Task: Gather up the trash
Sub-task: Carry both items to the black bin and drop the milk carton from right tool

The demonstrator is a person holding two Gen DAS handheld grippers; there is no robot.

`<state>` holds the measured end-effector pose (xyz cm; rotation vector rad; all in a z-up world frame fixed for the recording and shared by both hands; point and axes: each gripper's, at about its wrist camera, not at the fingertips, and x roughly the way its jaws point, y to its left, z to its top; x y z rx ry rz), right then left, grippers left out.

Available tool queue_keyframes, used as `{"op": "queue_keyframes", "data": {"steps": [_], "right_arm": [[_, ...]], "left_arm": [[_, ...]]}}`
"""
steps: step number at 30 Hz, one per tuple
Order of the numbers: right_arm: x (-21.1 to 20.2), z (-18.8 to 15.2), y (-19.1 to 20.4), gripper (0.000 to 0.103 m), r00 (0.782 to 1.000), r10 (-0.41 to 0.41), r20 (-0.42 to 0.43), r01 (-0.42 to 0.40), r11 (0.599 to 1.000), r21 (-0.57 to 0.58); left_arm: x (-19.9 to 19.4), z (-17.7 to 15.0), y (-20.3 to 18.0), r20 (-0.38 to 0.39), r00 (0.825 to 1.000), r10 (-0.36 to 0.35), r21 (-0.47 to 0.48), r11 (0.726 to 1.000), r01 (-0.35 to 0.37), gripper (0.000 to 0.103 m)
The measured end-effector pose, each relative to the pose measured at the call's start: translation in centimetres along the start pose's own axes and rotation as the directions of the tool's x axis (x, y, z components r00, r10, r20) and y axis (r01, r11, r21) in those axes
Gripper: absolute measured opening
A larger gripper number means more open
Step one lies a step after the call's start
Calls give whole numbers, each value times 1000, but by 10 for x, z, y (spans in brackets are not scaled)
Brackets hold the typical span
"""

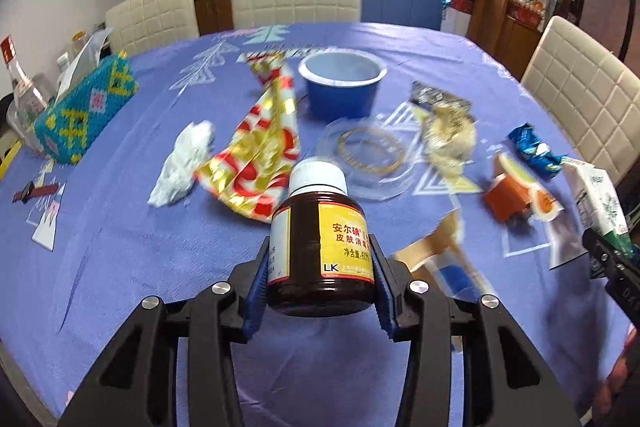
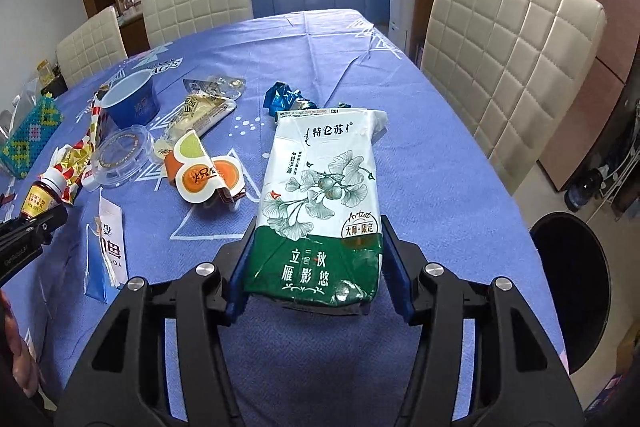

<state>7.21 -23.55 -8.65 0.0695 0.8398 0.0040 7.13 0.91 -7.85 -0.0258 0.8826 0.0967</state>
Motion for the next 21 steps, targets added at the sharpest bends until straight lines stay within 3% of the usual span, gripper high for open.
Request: {"op": "queue_keyframes", "data": {"steps": [9,13,21], "right_arm": [[-21,-2,-41,57,996,-73,46,71,996,44],[-31,-7,-70,57,992,-117,54,112,990,87],[-50,-20,-135,57,973,-224,59,209,959,192]], "left_arm": [[-22,13,-90,51,981,-186,141,974,177,43],[-23,16,-130,36,956,-291,193,941,280,43],[-36,7,-211,5,925,-381,321,876,359,43]]}}
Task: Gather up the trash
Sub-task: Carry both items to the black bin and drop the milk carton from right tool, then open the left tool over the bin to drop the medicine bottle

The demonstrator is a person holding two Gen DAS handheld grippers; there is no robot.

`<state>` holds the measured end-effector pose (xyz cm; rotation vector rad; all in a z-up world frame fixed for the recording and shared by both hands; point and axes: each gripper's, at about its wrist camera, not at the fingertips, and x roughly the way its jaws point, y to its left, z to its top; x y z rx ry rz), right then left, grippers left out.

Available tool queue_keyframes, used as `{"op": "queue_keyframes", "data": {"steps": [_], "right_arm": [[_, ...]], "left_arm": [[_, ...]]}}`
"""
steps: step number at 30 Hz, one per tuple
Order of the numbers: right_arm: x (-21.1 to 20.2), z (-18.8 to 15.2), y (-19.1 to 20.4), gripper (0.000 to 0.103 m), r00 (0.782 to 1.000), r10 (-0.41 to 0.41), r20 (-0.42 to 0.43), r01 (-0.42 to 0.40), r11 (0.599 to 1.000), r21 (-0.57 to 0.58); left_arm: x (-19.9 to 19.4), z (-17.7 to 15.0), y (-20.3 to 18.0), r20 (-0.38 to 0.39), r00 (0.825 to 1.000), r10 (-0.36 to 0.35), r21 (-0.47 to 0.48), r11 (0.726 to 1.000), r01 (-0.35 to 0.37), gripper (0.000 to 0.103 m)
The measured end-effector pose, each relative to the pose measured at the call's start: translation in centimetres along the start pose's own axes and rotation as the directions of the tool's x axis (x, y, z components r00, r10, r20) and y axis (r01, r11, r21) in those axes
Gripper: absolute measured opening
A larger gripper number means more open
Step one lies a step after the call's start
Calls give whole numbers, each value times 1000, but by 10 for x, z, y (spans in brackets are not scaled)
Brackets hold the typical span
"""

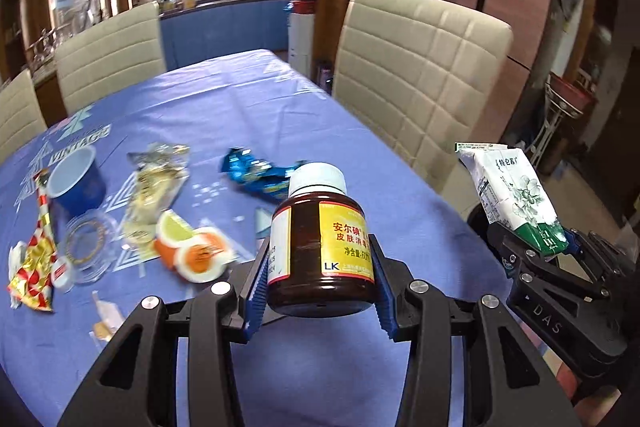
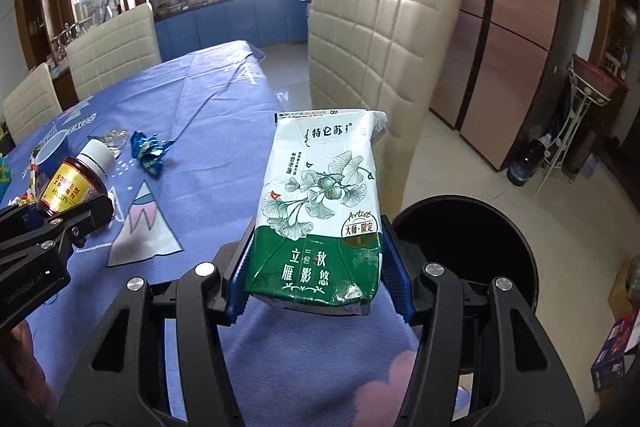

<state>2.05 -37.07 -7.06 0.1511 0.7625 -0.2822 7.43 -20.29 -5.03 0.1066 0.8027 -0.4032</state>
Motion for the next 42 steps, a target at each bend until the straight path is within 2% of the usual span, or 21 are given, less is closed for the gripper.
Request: {"op": "queue_keyframes", "data": {"steps": [2,7,14,17,19,42], "right_arm": [[0,-1,-17,57,1000,-23,-3,23,999,22],[2,-3,-56,57,994,-106,-18,107,992,71],[8,-1,-87,58,986,-161,-45,165,981,107],[3,-1,-92,62,982,-184,-33,186,976,113],[2,0,-95,66,981,-193,-26,195,974,113],[-5,-10,-168,70,971,-238,-29,239,951,194]], "left_arm": [[3,3,-20,-9,999,-45,20,999,45,43],[12,9,-59,-22,995,-97,75,992,98,43],[19,17,-94,-22,988,-150,120,981,152,43],[21,20,-104,-25,987,-161,132,978,163,43],[22,23,-111,-24,986,-165,140,976,167,43],[42,28,-208,-83,969,-233,231,941,246,43]]}}
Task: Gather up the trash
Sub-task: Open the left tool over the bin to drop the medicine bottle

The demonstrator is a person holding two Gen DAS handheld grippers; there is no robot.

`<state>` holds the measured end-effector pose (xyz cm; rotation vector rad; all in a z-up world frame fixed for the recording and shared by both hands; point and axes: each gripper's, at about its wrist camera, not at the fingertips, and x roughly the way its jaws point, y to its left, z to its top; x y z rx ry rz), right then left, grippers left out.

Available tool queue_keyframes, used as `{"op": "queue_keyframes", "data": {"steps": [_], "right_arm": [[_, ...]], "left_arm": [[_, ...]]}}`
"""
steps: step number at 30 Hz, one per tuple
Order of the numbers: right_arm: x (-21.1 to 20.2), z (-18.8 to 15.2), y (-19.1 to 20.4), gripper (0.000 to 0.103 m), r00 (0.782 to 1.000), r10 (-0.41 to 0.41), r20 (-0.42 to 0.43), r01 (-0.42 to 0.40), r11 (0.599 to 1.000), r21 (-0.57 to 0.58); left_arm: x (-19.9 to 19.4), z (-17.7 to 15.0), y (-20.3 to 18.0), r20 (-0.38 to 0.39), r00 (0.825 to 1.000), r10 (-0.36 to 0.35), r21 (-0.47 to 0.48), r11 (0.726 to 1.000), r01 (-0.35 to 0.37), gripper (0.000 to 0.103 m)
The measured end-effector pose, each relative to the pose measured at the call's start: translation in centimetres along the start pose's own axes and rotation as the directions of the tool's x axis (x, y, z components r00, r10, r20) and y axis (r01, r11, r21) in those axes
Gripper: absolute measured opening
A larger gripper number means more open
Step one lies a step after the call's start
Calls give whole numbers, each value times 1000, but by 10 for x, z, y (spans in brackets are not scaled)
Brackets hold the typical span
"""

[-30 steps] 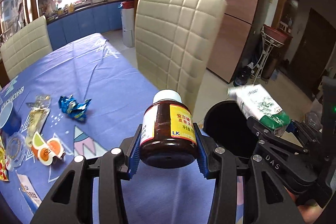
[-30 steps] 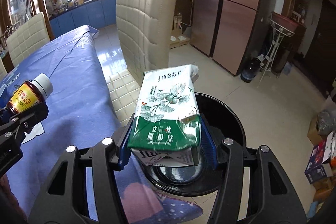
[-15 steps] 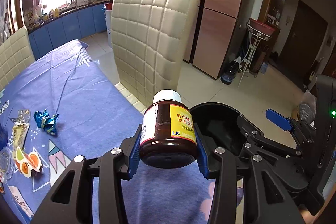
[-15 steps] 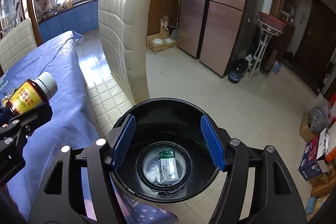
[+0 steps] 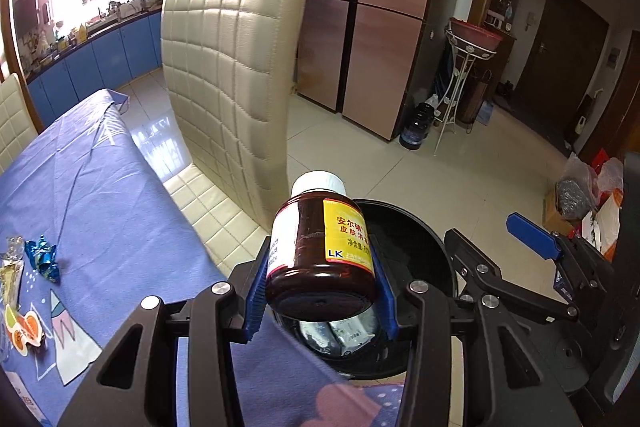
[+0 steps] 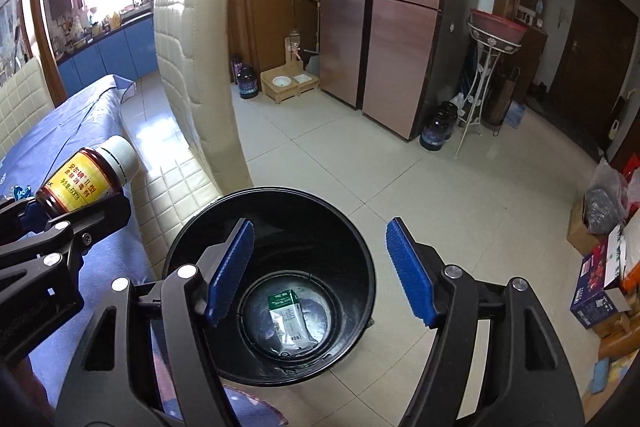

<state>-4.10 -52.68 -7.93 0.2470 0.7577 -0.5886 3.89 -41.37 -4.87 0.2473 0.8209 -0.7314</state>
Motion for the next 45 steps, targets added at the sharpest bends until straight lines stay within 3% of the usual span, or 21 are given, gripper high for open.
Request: {"op": "queue_keyframes", "data": {"steps": [3,5,7,11,29,45], "right_arm": [[4,0,-10,70,1000,-1,-7,2,1000,20],[6,-1,-15,70,1000,-1,-16,2,1000,31],[6,0,-17,70,1000,1,-17,0,999,33],[3,1,-17,70,1000,2,-10,-2,1000,29],[-31,-5,45,74,996,79,35,-77,995,-71],[-56,-11,73,75,996,74,59,-66,991,-119]], "left_arm": [[6,3,-10,-8,1000,10,8,1000,-10,45],[9,4,-15,-12,1000,23,12,1000,-23,67],[8,5,-16,5,1000,30,-1,1000,-30,77],[5,7,-12,16,999,43,-17,999,-42,82],[-39,-15,63,38,989,140,-146,980,-133,82],[-66,-34,91,52,989,136,-185,975,-125,82]]}}
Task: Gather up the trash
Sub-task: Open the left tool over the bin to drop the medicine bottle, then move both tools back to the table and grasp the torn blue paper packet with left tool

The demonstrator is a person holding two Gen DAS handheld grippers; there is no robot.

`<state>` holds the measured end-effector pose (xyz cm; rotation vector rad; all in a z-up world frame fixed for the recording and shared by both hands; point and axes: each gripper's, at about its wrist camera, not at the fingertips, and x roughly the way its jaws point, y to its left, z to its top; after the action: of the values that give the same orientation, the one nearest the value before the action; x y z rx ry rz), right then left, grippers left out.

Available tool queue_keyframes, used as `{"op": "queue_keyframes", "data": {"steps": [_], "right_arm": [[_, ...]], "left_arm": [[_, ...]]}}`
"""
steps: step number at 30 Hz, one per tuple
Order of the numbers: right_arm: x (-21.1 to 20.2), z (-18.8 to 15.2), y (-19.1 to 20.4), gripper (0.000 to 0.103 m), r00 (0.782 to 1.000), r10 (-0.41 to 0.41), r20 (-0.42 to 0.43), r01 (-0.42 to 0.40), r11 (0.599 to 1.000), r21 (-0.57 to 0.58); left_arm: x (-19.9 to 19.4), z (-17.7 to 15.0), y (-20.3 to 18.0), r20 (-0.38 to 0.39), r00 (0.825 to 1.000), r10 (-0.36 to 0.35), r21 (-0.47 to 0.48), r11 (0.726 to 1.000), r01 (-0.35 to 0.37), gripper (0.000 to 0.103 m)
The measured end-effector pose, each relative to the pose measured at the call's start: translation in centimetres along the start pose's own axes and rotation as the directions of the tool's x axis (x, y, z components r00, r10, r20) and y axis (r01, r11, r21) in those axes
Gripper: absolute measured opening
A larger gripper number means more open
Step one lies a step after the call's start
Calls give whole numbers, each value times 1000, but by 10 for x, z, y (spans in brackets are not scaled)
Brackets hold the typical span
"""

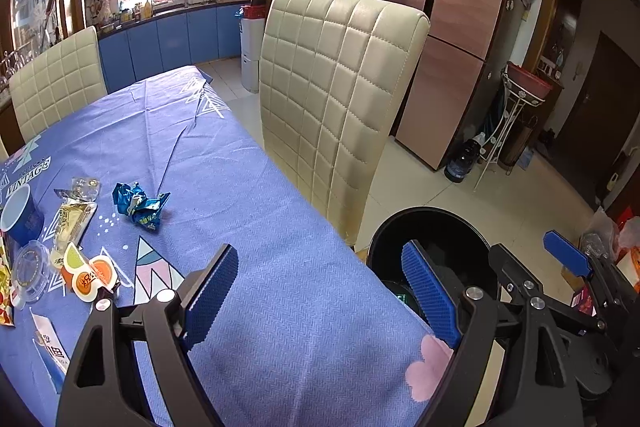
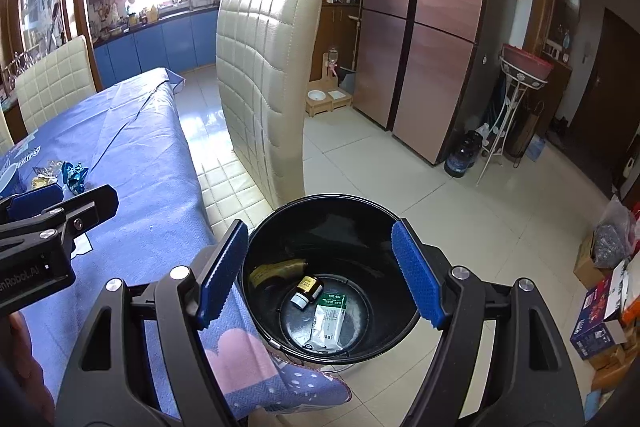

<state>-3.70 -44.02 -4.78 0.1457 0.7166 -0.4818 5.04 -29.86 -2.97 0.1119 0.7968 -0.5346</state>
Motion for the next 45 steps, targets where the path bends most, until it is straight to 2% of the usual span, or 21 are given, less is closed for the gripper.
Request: {"op": "queue_keyframes", "data": {"steps": [24,32,36,39,45], "right_arm": [[-4,-3,-10,78,1000,-6,0,6,1000,15],[-5,-3,7,78,1000,21,-2,-21,1000,-13],[-4,-4,34,78,998,54,-11,-55,997,-60],[-1,-7,63,78,995,93,-27,-95,990,-108],[7,-16,127,78,978,193,-81,-205,959,-193]], "left_arm": [[-2,-5,-10,-1,1000,-7,21,1000,7,82],[-6,-10,7,1,1000,14,-8,1000,-14,82],[-8,-17,40,-15,998,68,-72,995,-69,82],[-10,-28,71,-31,987,160,-116,980,-162,82],[-25,-58,137,-80,946,313,-197,926,-323,82]]}}
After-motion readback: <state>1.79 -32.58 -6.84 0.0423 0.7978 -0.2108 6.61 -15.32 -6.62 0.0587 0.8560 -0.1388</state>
